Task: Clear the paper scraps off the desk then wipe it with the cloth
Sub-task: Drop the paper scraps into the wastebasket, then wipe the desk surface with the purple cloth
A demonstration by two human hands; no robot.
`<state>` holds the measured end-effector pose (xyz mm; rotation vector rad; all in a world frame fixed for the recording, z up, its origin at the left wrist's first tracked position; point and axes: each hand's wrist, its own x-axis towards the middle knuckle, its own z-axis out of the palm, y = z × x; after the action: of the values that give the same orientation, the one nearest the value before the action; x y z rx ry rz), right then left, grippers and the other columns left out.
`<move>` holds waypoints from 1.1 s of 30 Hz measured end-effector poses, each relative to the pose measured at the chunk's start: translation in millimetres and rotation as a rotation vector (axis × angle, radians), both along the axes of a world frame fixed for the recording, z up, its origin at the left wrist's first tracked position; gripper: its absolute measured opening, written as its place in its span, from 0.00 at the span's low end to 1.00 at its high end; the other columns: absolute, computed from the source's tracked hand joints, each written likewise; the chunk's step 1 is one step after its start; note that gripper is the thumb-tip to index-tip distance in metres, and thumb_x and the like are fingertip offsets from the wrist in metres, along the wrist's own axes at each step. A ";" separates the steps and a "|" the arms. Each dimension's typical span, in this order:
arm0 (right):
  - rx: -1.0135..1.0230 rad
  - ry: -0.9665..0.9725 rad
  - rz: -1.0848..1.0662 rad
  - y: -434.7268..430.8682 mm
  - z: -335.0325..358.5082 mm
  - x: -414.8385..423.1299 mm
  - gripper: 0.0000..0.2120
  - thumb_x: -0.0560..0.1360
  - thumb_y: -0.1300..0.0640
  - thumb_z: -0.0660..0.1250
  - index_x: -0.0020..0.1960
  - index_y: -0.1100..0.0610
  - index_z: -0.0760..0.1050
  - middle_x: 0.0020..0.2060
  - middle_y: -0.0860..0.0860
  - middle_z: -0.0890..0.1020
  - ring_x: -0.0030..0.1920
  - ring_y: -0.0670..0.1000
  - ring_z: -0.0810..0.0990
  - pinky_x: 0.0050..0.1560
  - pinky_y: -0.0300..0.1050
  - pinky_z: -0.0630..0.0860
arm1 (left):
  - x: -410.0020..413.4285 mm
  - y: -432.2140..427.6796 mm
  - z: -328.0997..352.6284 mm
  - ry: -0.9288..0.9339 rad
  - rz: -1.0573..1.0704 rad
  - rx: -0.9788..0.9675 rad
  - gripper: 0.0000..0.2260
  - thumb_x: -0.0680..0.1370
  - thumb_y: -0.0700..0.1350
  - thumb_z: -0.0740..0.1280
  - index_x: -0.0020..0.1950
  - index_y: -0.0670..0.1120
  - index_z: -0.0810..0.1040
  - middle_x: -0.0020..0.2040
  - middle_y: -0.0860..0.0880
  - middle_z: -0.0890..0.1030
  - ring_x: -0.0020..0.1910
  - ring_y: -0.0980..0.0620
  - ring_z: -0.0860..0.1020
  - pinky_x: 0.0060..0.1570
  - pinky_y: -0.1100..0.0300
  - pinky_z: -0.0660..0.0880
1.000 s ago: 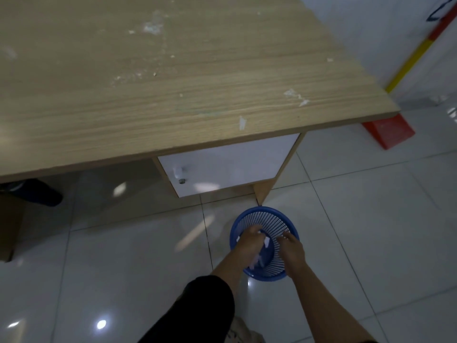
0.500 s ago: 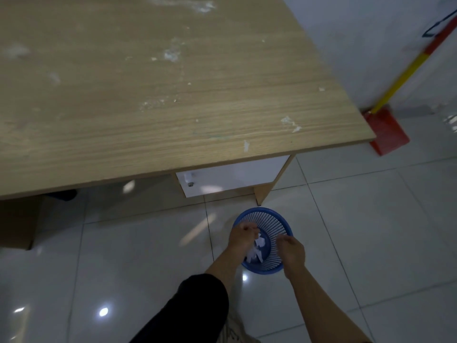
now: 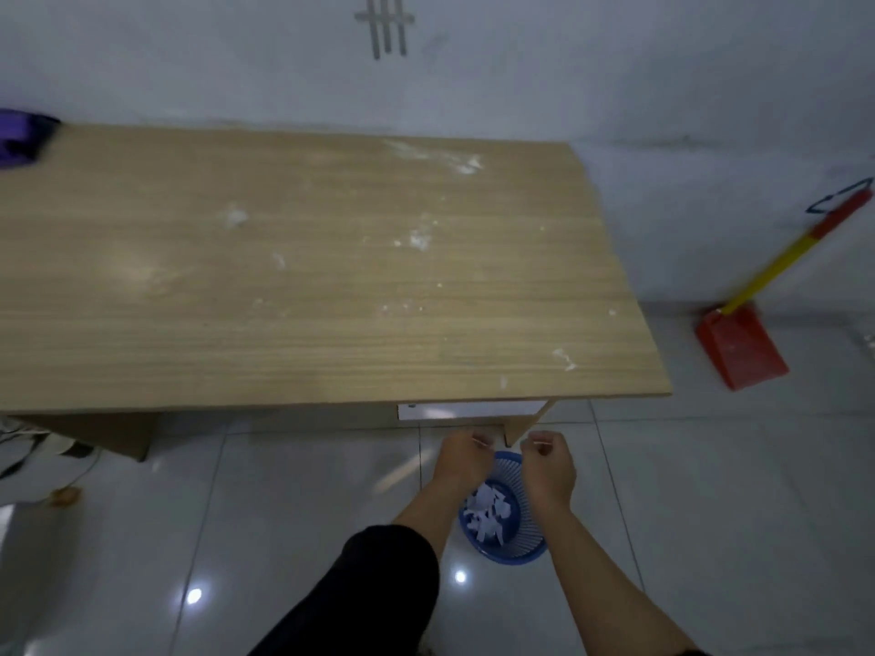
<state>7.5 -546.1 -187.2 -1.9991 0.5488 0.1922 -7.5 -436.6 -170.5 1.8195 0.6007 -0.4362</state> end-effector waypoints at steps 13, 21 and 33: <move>-0.168 -0.389 0.421 151.9 84.8 44.7 0.08 0.73 0.67 0.60 0.48 0.57 0.74 0.46 0.53 0.74 0.50 0.52 0.69 0.46 0.41 0.66 | 10.9 159.8 84.8 -0.317 0.359 0.377 0.05 0.73 0.38 0.64 0.48 0.44 0.76 0.45 0.45 0.81 0.49 0.44 0.77 0.52 0.53 0.71; -0.337 -0.438 0.665 296.3 102.6 40.7 0.15 0.71 0.66 0.62 0.56 0.58 0.74 0.52 0.55 0.76 0.56 0.55 0.68 0.55 0.46 0.67 | -6.5 311.9 100.4 -0.304 0.378 0.590 0.09 0.73 0.40 0.65 0.53 0.46 0.72 0.55 0.47 0.75 0.59 0.46 0.69 0.55 0.53 0.64; -0.308 -0.452 0.770 490.4 122.6 25.7 0.18 0.70 0.65 0.62 0.59 0.57 0.72 0.57 0.52 0.77 0.60 0.55 0.66 0.59 0.48 0.68 | -35.7 518.2 120.2 -0.255 0.354 0.571 0.21 0.74 0.44 0.65 0.66 0.46 0.66 0.65 0.46 0.71 0.67 0.46 0.65 0.63 0.51 0.64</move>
<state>33.1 -55.6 -64.6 -2.3726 -0.5259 0.1144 -43.2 81.6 -50.3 2.1961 0.9082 0.2319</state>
